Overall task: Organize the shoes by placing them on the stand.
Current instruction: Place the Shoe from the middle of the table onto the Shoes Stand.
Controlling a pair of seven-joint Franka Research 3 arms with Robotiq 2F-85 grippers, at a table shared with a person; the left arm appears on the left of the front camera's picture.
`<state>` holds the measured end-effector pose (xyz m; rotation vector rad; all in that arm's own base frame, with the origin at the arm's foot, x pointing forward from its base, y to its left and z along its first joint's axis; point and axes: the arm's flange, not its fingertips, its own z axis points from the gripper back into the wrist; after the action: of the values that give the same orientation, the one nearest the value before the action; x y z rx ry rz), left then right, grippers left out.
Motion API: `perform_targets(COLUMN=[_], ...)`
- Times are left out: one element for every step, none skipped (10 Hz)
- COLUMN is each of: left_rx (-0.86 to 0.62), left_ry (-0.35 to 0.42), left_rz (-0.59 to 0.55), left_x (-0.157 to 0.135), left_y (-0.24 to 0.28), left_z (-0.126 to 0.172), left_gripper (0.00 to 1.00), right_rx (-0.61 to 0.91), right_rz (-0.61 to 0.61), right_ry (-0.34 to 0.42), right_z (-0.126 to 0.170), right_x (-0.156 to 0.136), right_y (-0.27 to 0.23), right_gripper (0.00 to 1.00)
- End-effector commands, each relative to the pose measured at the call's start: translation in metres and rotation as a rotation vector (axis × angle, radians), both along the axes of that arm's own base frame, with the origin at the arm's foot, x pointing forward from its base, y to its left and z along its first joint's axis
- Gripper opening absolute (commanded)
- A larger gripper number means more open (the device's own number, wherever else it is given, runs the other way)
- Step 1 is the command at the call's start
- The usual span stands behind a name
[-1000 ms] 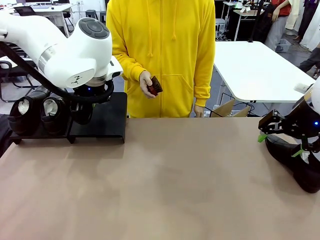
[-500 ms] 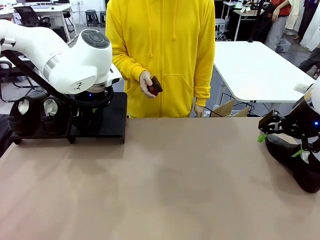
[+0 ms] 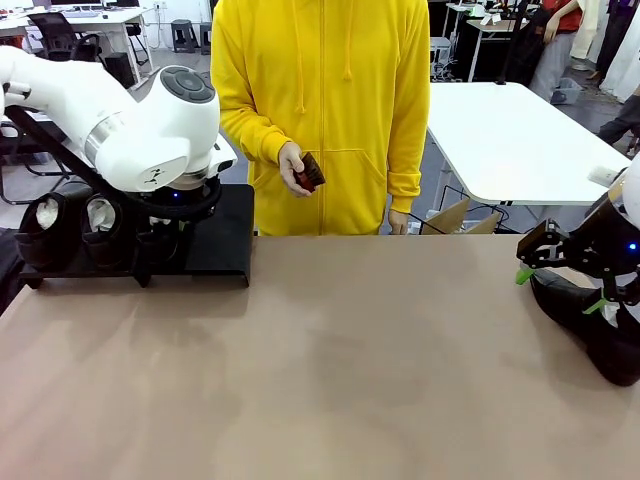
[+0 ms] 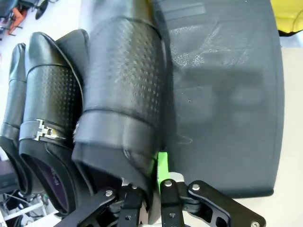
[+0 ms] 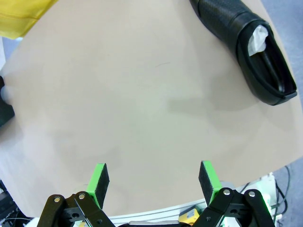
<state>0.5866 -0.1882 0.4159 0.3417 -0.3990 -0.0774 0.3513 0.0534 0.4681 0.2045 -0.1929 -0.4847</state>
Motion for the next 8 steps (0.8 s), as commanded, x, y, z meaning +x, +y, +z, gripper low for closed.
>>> perform_targets(left_rx=[-0.001, -0.006, -0.01, -0.016, -0.025, -0.013, -0.027, -0.027], left_ry=[-0.012, -0.016, -0.024, -0.055, -0.079, -0.086, -0.034, -0.034], left_rz=[0.036, 0.048, 0.06, 0.079, 0.075, 0.061, 0.049, 0.049], left_x=[0.003, 0.003, 0.002, 0.0, -0.005, -0.015, 0.0, 0.0], left_y=[-0.001, -0.001, 0.0, 0.0, -0.003, -0.007, -0.002, -0.002], left_z=[0.002, 0.002, 0.003, 0.008, 0.015, 0.023, 0.008, 0.008], left_gripper=[0.49, 0.68, 0.88, 1.0, 1.0, 1.0, 1.0, 1.0], right_rx=[-0.001, -0.001, -0.001, -0.001, -0.001, -0.001, -0.001, -0.001], right_rz=[0.019, 0.019, 0.019, 0.019, 0.019, 0.019, 0.019, 0.019], right_ry=[-0.009, -0.009, -0.009, -0.009, -0.009, -0.009, -0.009, -0.009], right_z=[0.0, 0.0, 0.0, 0.0, 0.0, 0.0, 0.0, 0.0], right_x=[0.001, 0.001, 0.001, 0.001, 0.001, 0.001, 0.001, 0.001], right_y=[0.0, 0.0, 0.0, 0.0, 0.0, 0.0, 0.0, 0.0], right_gripper=[1.0, 1.0, 1.0, 1.0, 1.0, 1.0, 1.0, 1.0])
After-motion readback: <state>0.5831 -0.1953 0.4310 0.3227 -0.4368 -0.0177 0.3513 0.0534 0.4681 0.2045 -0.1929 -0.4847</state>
